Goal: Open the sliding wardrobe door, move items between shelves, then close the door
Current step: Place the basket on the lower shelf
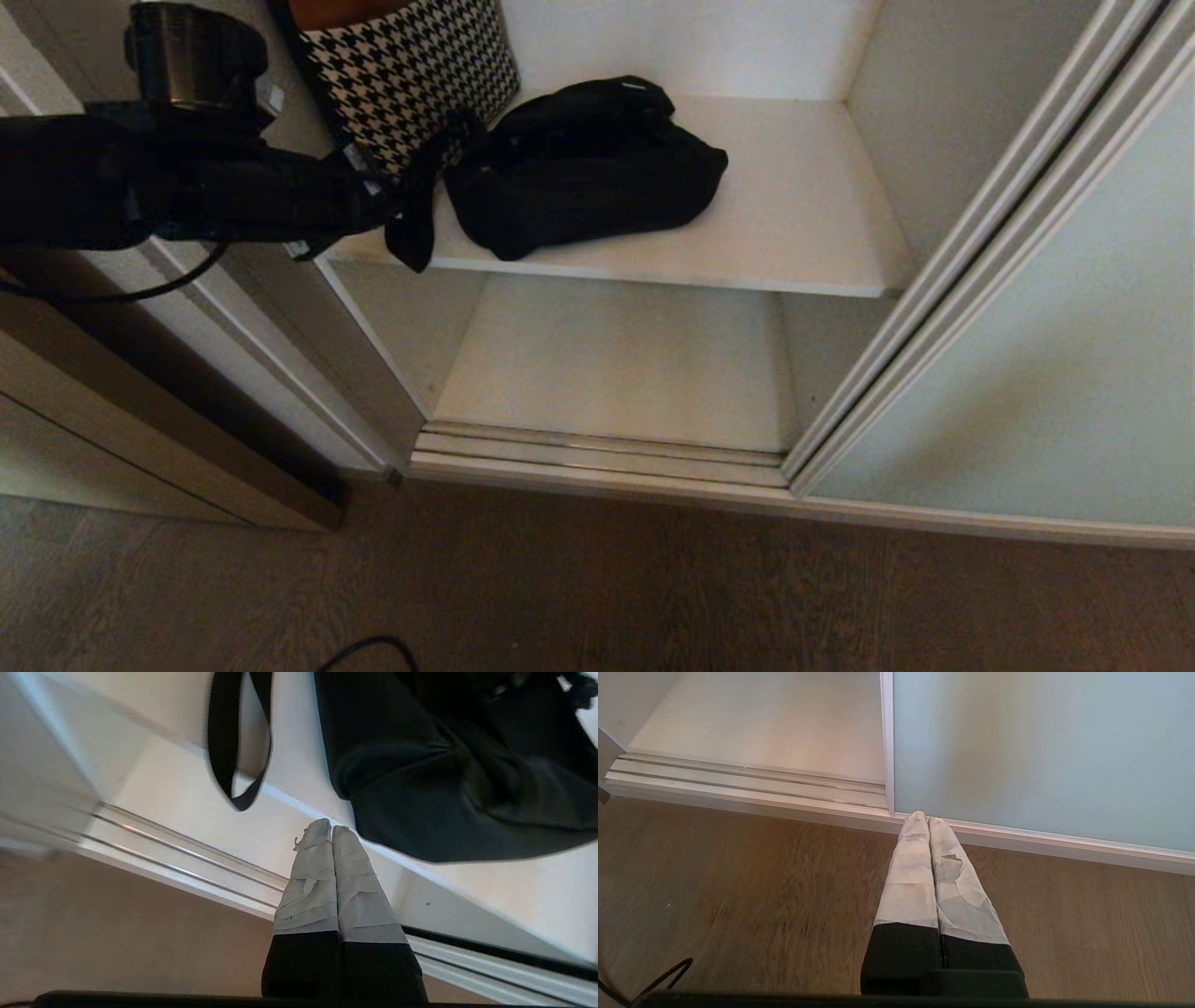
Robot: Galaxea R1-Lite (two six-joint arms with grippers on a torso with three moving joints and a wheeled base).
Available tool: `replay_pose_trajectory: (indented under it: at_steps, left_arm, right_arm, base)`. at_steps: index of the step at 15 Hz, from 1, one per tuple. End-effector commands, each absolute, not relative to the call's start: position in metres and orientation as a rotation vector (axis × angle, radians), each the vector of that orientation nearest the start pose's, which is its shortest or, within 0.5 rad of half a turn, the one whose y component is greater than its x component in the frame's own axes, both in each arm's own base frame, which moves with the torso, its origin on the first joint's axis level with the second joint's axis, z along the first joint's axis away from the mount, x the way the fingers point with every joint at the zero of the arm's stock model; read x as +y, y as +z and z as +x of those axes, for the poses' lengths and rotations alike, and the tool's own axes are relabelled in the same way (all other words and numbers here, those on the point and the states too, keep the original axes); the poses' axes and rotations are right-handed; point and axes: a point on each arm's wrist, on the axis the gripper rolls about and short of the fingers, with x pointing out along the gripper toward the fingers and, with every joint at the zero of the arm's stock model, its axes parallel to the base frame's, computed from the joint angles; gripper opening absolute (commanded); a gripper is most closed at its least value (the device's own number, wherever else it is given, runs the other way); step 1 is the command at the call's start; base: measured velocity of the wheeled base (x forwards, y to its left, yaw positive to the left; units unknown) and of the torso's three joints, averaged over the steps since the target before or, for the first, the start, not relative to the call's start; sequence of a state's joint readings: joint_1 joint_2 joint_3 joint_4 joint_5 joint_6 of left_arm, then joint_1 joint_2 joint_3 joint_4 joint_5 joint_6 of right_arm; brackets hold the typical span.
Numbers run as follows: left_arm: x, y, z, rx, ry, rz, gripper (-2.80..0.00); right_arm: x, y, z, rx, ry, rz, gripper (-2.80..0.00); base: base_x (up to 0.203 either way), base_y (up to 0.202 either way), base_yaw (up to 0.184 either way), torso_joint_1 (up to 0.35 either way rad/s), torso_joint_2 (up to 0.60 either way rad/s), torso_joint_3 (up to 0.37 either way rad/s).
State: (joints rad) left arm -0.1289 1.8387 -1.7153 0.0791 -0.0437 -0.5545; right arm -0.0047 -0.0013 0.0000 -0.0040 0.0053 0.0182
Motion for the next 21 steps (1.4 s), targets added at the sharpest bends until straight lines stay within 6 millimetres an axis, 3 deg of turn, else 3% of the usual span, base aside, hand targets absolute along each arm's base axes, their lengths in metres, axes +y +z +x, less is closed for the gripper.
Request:
replay_pose_trajectory:
  at_steps: [1,2,3,8,12,17,21]
  left_arm:
    - [-0.052,0.299,0.388,0.294,-0.103,-0.552,-2.8]
    - [-0.052,0.301,0.392,0.287,-0.107,-0.559,-2.8]
    - [-0.053,0.302,0.396,0.28,-0.116,-0.573,0.0]
    - [-0.056,0.314,0.402,0.254,-0.253,-0.696,0.0]
    - [-0.056,0.316,0.402,0.244,-0.244,-0.725,0.0]
    - [-0.052,0.328,0.39,0.207,-0.21,-0.676,0.0]
    - [-0.05,0.35,0.372,0.156,-0.244,-0.685,0.0]
  right_arm:
    - [0.0,0.075,-0.023,-0.005,0.002,0.018,-2.8]
    - [0.0,0.075,-0.023,-0.003,0.002,0.018,-2.8]
    - [0.0,0.075,-0.023,-0.005,0.002,0.018,-2.8]
    - [0.0,0.075,-0.023,-0.005,0.002,0.018,-2.8]
    - [0.0,0.076,-0.023,-0.006,0.002,0.018,-2.8]
    - [0.0,0.075,-0.023,-0.004,0.002,0.018,-2.8]
    - [0.0,0.076,-0.023,-0.005,0.002,0.018,-2.8]
  base:
    - [0.0,0.0,0.0,0.0,0.0,0.0]
    - [0.0,0.0,0.0,0.0,0.0,0.0]
    - [0.0,0.0,0.0,0.0,0.0,0.0]
    - [0.0,0.0,0.0,0.0,0.0,0.0]
    - [0.0,0.0,0.0,0.0,0.0,0.0]
    - [0.0,0.0,0.0,0.0,0.0,0.0]
    - [0.0,0.0,0.0,0.0,0.0,0.0]
